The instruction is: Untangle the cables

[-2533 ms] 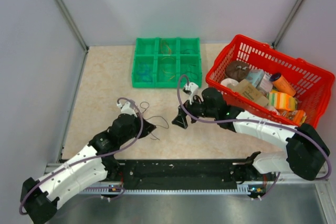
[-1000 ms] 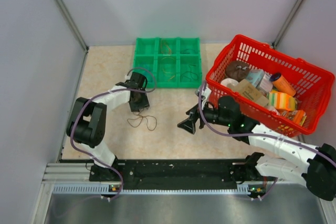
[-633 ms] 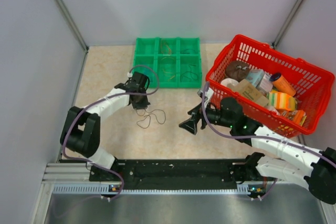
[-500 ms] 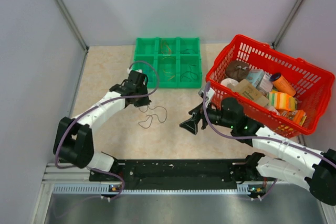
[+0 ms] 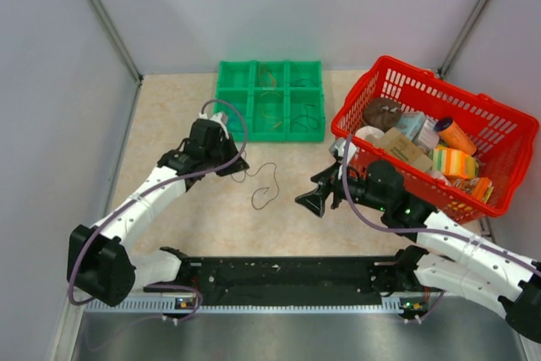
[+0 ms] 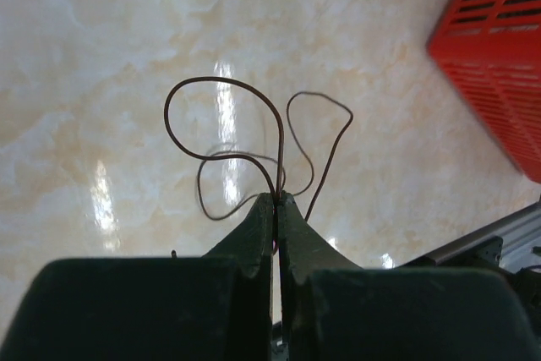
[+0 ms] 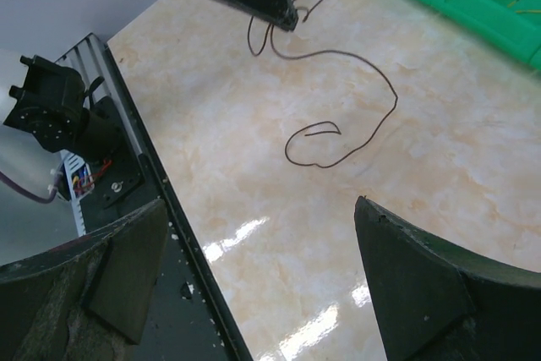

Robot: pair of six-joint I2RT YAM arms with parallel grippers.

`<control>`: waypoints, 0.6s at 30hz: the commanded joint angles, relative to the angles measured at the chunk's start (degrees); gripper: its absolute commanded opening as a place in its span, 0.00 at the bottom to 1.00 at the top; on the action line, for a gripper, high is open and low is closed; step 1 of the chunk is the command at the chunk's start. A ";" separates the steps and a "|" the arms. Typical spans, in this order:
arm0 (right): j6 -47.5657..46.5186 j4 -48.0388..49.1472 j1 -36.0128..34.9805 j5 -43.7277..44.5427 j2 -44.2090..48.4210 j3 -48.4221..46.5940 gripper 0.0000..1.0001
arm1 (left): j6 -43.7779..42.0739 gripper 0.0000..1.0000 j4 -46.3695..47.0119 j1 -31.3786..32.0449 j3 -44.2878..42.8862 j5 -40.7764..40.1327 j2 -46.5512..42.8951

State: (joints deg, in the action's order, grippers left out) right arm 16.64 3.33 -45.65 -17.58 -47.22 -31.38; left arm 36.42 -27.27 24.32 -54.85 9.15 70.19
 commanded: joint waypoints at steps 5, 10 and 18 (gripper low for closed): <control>-0.30 0.62 -0.49 1.06 1.17 -0.44 0.90 | 5.06 0.00 6.18 6.34 7.57 -0.07 -0.42; -0.30 0.45 -0.50 1.41 1.25 -0.26 0.90 | 5.06 0.06 5.47 13.64 6.51 -7.38 6.35; -0.56 -0.61 -0.58 2.91 3.54 0.00 0.91 | 7.78 0.18 5.30 21.90 3.79 -13.88 14.97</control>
State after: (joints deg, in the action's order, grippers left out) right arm 16.62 2.20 -45.65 -16.08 -45.63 -31.38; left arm 42.37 -23.51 42.70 -47.68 1.21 84.42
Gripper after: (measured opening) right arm 0.902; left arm 0.107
